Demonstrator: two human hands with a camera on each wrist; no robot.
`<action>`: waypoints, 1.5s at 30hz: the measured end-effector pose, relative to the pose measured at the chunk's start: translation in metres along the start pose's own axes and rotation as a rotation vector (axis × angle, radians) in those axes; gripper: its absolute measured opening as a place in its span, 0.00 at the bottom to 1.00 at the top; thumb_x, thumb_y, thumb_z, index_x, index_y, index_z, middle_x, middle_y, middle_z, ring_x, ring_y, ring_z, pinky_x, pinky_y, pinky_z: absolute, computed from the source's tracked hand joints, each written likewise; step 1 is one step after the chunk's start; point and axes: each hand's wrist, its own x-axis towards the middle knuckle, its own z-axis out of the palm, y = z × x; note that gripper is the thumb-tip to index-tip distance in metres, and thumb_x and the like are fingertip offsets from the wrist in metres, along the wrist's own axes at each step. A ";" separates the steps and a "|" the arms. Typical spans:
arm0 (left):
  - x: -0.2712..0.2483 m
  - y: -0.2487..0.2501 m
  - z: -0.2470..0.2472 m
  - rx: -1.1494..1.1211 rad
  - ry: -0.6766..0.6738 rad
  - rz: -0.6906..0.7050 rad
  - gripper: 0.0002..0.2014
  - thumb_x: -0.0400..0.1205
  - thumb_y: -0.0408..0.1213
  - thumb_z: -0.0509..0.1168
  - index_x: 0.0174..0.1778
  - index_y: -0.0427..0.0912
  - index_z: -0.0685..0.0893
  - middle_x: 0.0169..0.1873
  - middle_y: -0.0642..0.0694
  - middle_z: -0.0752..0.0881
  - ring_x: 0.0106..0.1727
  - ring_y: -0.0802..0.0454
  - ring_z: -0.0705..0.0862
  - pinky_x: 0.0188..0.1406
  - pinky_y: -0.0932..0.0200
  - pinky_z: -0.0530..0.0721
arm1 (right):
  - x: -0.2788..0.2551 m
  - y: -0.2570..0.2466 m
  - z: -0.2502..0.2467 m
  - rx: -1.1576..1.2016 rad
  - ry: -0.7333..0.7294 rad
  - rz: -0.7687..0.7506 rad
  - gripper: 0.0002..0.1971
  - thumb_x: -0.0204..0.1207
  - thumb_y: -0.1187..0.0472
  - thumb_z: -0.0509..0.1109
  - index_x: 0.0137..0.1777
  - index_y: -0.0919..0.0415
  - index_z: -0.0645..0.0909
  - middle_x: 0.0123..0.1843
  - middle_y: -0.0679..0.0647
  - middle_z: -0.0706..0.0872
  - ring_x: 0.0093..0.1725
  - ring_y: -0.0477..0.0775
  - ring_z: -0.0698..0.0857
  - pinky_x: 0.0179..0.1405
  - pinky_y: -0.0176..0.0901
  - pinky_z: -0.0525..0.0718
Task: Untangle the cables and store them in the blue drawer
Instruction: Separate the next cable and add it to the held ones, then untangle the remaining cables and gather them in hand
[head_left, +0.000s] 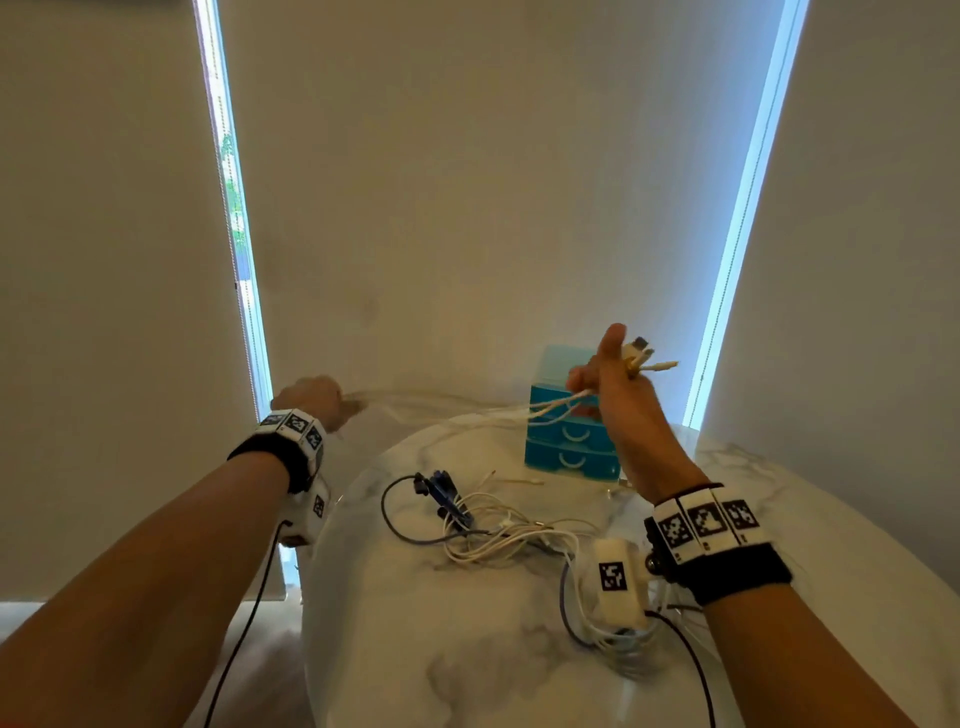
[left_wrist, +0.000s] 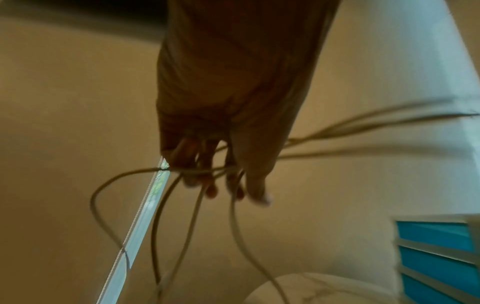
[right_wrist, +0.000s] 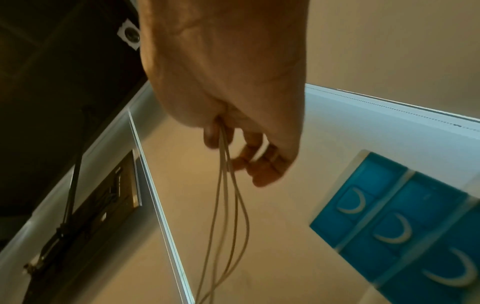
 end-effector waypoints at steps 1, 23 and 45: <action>0.001 -0.009 0.008 -0.022 -0.128 -0.074 0.30 0.82 0.63 0.76 0.59 0.35 0.89 0.56 0.37 0.91 0.55 0.37 0.90 0.51 0.49 0.87 | -0.001 0.007 0.001 -0.097 -0.060 0.047 0.40 0.81 0.20 0.47 0.45 0.56 0.82 0.43 0.55 0.88 0.45 0.53 0.87 0.54 0.54 0.87; -0.145 0.237 0.020 -0.827 -0.484 0.504 0.53 0.80 0.83 0.30 0.69 0.49 0.87 0.36 0.40 0.88 0.35 0.50 0.83 0.35 0.56 0.80 | -0.021 0.070 -0.004 0.058 0.022 0.183 0.22 0.91 0.44 0.68 0.62 0.67 0.85 0.34 0.59 0.84 0.24 0.47 0.75 0.20 0.38 0.71; -0.116 0.236 0.015 -0.493 -0.402 0.788 0.33 0.95 0.61 0.41 0.41 0.49 0.85 0.36 0.52 0.84 0.37 0.56 0.80 0.43 0.58 0.77 | 0.004 0.086 -0.026 -0.048 0.004 0.156 0.32 0.93 0.32 0.40 0.66 0.49 0.81 0.47 0.48 0.87 0.41 0.43 0.83 0.39 0.40 0.79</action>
